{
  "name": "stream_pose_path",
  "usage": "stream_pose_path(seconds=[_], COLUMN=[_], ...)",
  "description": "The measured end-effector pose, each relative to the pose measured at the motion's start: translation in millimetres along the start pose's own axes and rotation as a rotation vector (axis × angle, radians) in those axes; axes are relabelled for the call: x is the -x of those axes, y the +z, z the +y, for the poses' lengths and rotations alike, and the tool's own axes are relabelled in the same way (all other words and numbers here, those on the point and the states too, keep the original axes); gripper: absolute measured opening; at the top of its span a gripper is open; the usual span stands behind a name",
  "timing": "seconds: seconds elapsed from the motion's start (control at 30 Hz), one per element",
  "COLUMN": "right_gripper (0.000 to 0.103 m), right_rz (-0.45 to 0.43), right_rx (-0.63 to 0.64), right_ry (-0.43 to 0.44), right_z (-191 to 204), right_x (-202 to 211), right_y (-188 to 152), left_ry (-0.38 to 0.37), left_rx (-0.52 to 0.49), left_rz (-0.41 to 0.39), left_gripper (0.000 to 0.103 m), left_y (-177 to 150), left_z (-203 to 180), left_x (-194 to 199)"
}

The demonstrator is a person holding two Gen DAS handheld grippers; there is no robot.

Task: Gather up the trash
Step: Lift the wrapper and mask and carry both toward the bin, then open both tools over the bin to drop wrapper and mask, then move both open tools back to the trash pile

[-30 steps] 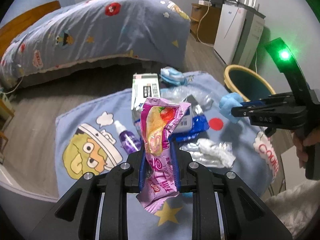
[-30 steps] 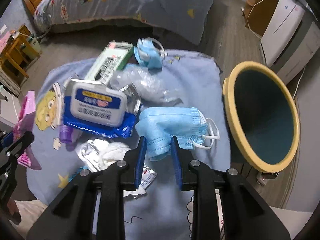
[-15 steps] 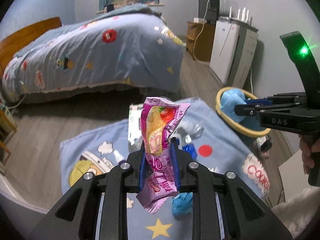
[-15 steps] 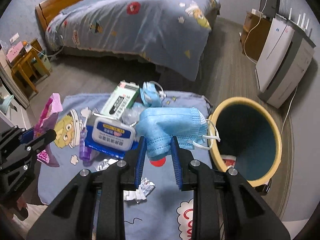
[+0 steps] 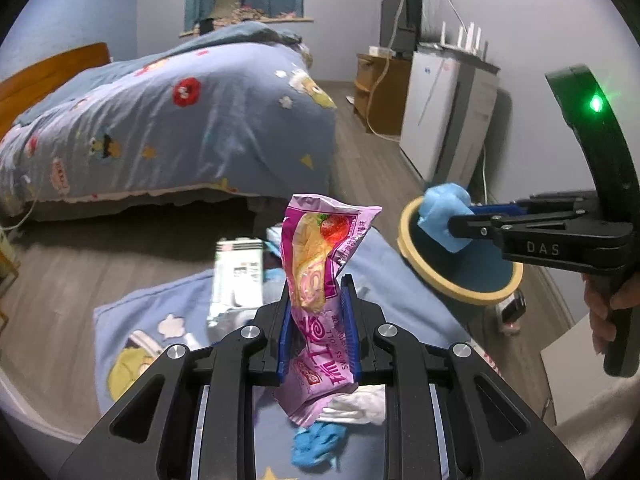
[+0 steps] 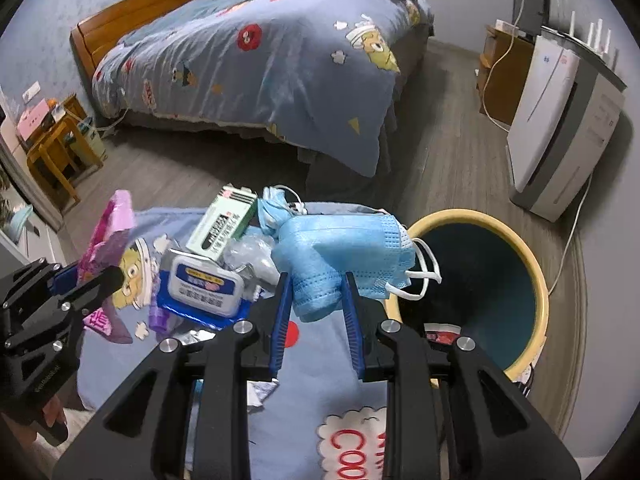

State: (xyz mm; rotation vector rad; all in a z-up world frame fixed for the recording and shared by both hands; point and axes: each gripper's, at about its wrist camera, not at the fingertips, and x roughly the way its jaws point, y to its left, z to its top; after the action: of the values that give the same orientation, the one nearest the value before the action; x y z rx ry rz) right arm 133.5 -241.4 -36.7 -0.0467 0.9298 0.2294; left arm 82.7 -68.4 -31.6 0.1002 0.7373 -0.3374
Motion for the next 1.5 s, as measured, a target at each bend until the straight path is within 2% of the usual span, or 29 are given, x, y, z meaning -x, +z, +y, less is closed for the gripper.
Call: stream_pose_path(seconds=[0.17,0.4,0.7,0.8,0.93,1.1,1.27,1.33,1.37,1.4,1.43,1.47,1.5], right_gripper=[0.025,0.025,0.025,0.025,0.025,0.026,0.028,0.032,0.039,0.045,0.047,0.052,0.064], right_rz=[0.039,0.047,0.085,0.097,0.107,0.119,0.099,0.091,0.091,0.089,0.086,0.084,0.080], right_rx=[0.037,-0.056,-0.264,-0.316,-0.391,-0.453,-0.468,-0.484,-0.490,-0.500,-0.508,-0.522,-0.533], right_ry=[-0.029,-0.069,-0.091,-0.095,-0.094,-0.087,-0.096,-0.092,-0.098,-0.105,-0.107,-0.107,-0.107], right_z=[-23,-78,-159,-175,-193,-202,-205,-209,-210,-212,-214,-215,-216], right_x=[-12,-17,-27,-33,-38,-45,-46,-48,-49,-49,-49,-49,-48], right_y=[-2,-6,-25,-31,-36,-40,-38,-40,-41,-41,-42,-42,-41], left_ry=[-0.010,-0.033,-0.121,-0.151,-0.190,-0.185,-0.186,-0.190,-0.188,-0.186,-0.182,-0.179,-0.178], left_rx=[-0.059,-0.107,-0.169,-0.193,-0.162,-0.215,-0.203,-0.197,-0.200,-0.204,-0.207,-0.209,-0.208], left_rz=[0.047,0.069,0.085,0.123,0.166,0.186,0.171,0.163,0.154,0.144,0.137,0.130,0.130], left_gripper=[0.023,0.023,0.023,0.023,0.023,0.023,0.038,0.051,0.055,0.064,0.070,0.072,0.077], left_y=[0,10,26,28,28,28,33,35,34,34,35,35,35], left_z=[-30,-66,-123,-143,-155,-175,-179,-178,-177,-177,-177,-175,-174], left_x=[-28,-52,-93,-117,-143,-169,-181,-182,-180,-179,-178,-177,-177])
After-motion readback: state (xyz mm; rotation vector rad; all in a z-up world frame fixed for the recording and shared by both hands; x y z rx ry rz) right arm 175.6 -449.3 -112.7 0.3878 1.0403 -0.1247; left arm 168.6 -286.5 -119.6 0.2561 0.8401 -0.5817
